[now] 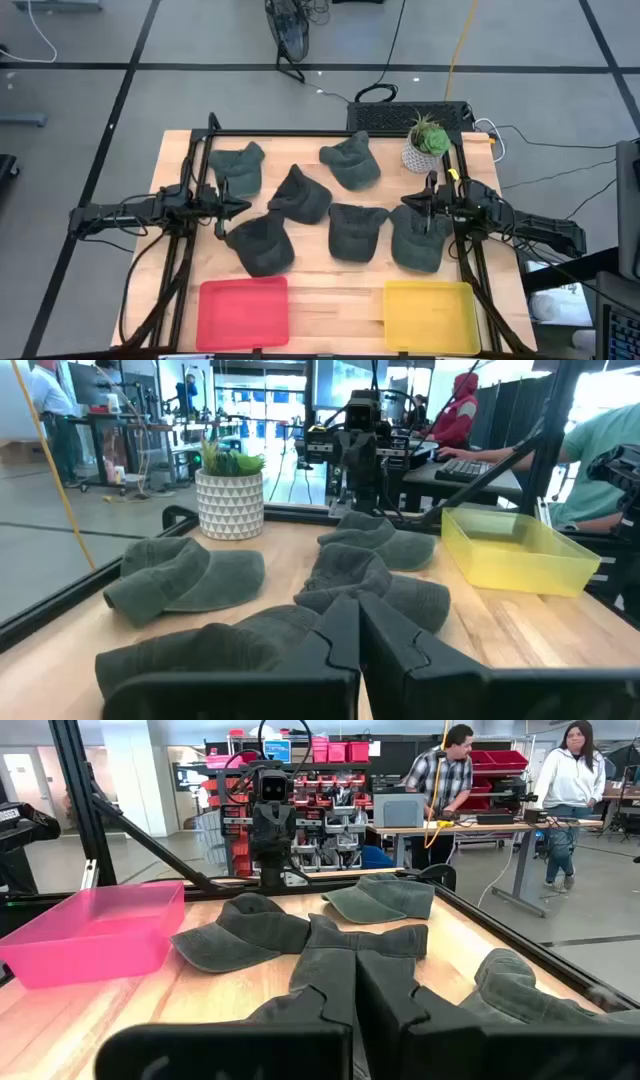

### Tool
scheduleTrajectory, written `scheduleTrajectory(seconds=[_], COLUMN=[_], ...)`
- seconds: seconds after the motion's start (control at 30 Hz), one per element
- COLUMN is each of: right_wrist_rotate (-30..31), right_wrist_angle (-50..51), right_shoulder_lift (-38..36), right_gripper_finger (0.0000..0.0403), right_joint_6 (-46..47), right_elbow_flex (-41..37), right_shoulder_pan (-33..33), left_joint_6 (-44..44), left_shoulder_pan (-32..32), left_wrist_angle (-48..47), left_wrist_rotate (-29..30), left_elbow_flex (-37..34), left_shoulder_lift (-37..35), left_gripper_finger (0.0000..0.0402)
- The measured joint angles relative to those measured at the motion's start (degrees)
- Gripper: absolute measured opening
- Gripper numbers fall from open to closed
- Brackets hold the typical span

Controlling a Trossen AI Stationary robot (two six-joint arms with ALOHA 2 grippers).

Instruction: Pick & Place hat

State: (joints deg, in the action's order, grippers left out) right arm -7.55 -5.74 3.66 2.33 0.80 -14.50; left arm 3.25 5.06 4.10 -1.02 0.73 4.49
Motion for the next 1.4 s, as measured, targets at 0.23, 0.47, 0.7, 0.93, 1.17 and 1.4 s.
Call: scheduleTrajectory(seconds=[0.23, 0.47, 0.7, 0.93, 1.17, 1.4], right_wrist_rotate=[0.0, 0.0, 0.0, 0.0, 0.3, 0.4], right_wrist_angle=[0.0, 0.0, 0.0, 0.0, -1.5, -10.3], right_shoulder_lift=[0.0, 0.0, 0.0, 0.0, 0.0, 0.2], right_gripper_finger=[0.0000, 0.0000, 0.0000, 0.0000, 0.0000, 0.0000], right_joint_6=[0.0, 0.0, 0.0, 0.0, -0.9, -1.5], right_elbow_flex=[0.0, 0.0, 0.0, 0.0, 0.0, 2.9], right_shoulder_pan=[0.0, 0.0, 0.0, 0.0, 0.0, -0.2], left_joint_6=[0.0, 0.0, 0.0, 0.4, 1.0, 1.3], left_shoulder_pan=[0.0, 0.0, 0.0, 0.0, 0.0, 0.0], left_wrist_angle=[0.0, 0.0, 0.0, 0.0, 0.3, 6.7], left_wrist_rotate=[0.0, 0.0, 0.0, 0.0, -0.2, 0.2], left_elbow_flex=[0.0, 0.0, 0.0, 0.0, 0.0, 3.0], left_shoulder_lift=[0.0, 0.0, 0.0, 0.0, 0.0, 0.0], left_gripper_finger=[0.0006, 0.0006, 0.0006, 0.0006, 0.0006, 0.0006])
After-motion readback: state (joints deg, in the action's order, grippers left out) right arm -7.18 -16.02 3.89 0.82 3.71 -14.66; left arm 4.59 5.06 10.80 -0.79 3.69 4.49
